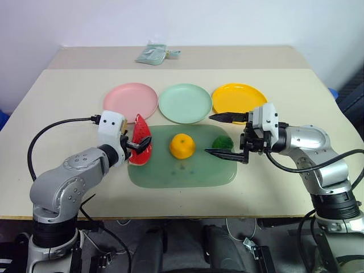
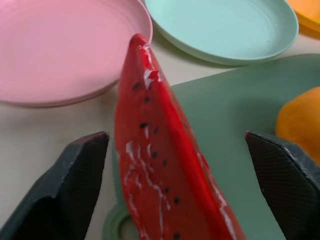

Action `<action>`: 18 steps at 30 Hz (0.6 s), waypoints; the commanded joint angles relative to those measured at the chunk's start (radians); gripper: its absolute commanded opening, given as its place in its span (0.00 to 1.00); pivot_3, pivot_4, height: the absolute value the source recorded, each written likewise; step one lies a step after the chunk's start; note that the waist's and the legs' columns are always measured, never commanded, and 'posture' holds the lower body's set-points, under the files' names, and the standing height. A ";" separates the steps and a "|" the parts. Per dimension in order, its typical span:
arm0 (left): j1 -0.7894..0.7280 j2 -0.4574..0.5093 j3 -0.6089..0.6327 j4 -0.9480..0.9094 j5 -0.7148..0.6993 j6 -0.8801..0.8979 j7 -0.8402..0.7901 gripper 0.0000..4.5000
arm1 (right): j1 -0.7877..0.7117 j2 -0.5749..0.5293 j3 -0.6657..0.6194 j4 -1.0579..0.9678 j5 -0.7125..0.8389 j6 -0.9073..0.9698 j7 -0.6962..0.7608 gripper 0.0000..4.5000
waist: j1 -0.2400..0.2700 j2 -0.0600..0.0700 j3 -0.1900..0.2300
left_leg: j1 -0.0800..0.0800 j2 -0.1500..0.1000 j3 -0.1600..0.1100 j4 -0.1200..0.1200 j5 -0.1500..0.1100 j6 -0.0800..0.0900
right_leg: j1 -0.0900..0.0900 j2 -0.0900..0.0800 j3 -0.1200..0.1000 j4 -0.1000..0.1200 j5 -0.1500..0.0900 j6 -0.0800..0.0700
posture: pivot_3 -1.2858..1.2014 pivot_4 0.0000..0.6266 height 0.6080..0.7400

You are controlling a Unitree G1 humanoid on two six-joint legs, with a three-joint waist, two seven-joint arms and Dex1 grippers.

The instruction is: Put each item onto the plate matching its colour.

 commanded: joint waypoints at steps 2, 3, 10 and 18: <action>-0.024 0.019 -0.044 -0.010 0.044 -0.006 -0.013 0.48 | 0.015 -0.007 -0.035 -0.038 0.013 -0.007 -0.016 1.00 | 0.000 0.000 0.000 | 0.000 0.000 0.000 0.000 0.000 0.000 | 0.000 0.000 0.000 0.000 0.000 0.000 | 0.52 0.24 0.99; -0.027 0.023 -0.045 -0.012 0.049 -0.007 -0.020 0.37 | 0.019 -0.007 -0.035 -0.038 0.012 -0.009 -0.017 1.00 | 0.000 0.000 0.000 | 0.000 0.000 0.000 0.000 0.000 0.000 | 0.000 0.000 0.000 0.000 0.000 0.000 | 0.52 0.24 0.99; -0.051 0.054 -0.027 -0.006 0.062 -0.018 -0.068 0.37 | 0.009 0.001 -0.026 -0.016 0.001 -0.024 -0.026 1.00 | -0.001 0.000 0.000 | 0.000 0.000 0.000 0.000 0.000 0.000 | 0.000 0.000 0.000 0.000 0.000 0.000 | 0.52 0.24 0.99; -0.046 0.040 -0.026 -0.015 0.076 -0.034 -0.079 0.00 | -0.008 0.008 -0.014 0.008 -0.010 -0.036 -0.025 1.00 | -0.001 0.000 0.000 | 0.000 0.000 0.000 0.000 0.000 0.000 | 0.000 0.000 0.000 0.000 0.000 0.000 | 0.52 0.24 0.99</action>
